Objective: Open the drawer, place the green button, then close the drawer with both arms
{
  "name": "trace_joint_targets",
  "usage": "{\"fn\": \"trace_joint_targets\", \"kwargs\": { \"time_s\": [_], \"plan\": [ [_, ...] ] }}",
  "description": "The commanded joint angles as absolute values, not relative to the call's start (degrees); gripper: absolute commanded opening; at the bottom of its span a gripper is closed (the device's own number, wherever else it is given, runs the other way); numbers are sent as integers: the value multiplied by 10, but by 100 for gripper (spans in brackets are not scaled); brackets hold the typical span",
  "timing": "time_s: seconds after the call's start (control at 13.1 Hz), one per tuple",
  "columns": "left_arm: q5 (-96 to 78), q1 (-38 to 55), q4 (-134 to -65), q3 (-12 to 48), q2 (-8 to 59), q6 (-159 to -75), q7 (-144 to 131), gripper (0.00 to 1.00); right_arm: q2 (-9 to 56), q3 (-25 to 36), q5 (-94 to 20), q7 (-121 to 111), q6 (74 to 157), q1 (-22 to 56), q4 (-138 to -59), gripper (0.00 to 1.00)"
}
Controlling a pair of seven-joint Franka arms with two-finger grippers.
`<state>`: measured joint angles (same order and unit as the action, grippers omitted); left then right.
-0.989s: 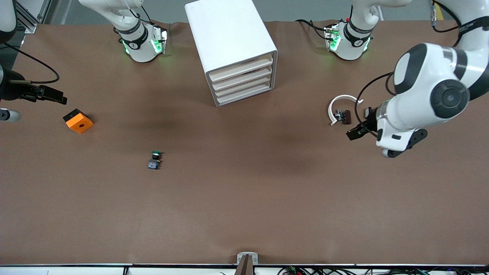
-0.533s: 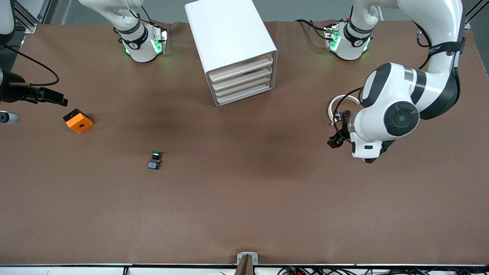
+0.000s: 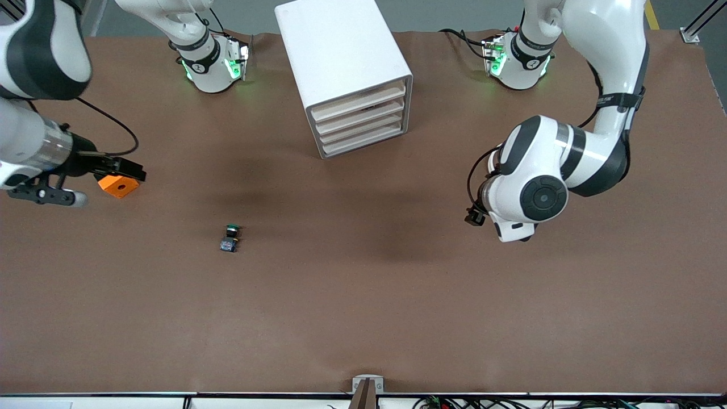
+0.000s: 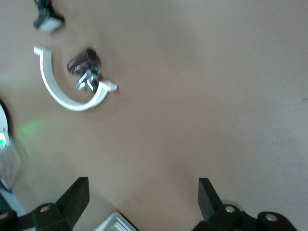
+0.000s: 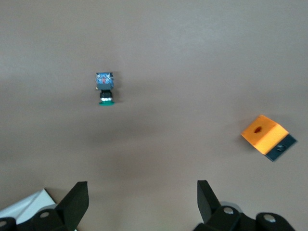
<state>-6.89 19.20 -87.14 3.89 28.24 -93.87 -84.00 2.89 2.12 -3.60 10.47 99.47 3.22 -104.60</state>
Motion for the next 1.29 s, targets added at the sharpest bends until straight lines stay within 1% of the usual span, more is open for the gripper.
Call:
{"fn": "trace_joint_targets", "kwargs": {
  "time_s": [0.0, 0.3, 0.38, 0.61, 0.68, 0.76, 0.91, 1.22],
  "plan": [
    [-103, 199, -828, 37, 311, -898, -887, 100, 20, 23, -43, 162, 1076, 76, -1105, 100],
    [-126, 225, -828, 36, 322, -860, -960, 100, 54, 24, -40, 199, 1216, 120, -1164, 100],
    [-132, 230, -830, 37, 328, -855, -1003, 100, 73, 24, -39, 200, 1298, 130, -1203, 100],
    [-133, 238, -831, 35, 330, -823, -1041, 100, 117, 24, -39, 203, 1422, 142, -1252, 100],
    [-133, 236, -834, 35, 330, -817, -1060, 100, 138, 24, -39, 203, 1454, 146, -1257, 100],
    [-133, 232, -837, 35, 331, -817, -1065, 100, 161, 24, -39, 205, 1474, 147, -1257, 100],
    [-135, 229, -831, 35, 358, -812, -1071, 100, 200, 24, -38, 220, 1519, 155, -1252, 100],
    [-198, 217, -834, 37, 388, -774, -1063, 100, 254, 27, -33, 221, 1525, 157, -1211, 100]
  ]
}}
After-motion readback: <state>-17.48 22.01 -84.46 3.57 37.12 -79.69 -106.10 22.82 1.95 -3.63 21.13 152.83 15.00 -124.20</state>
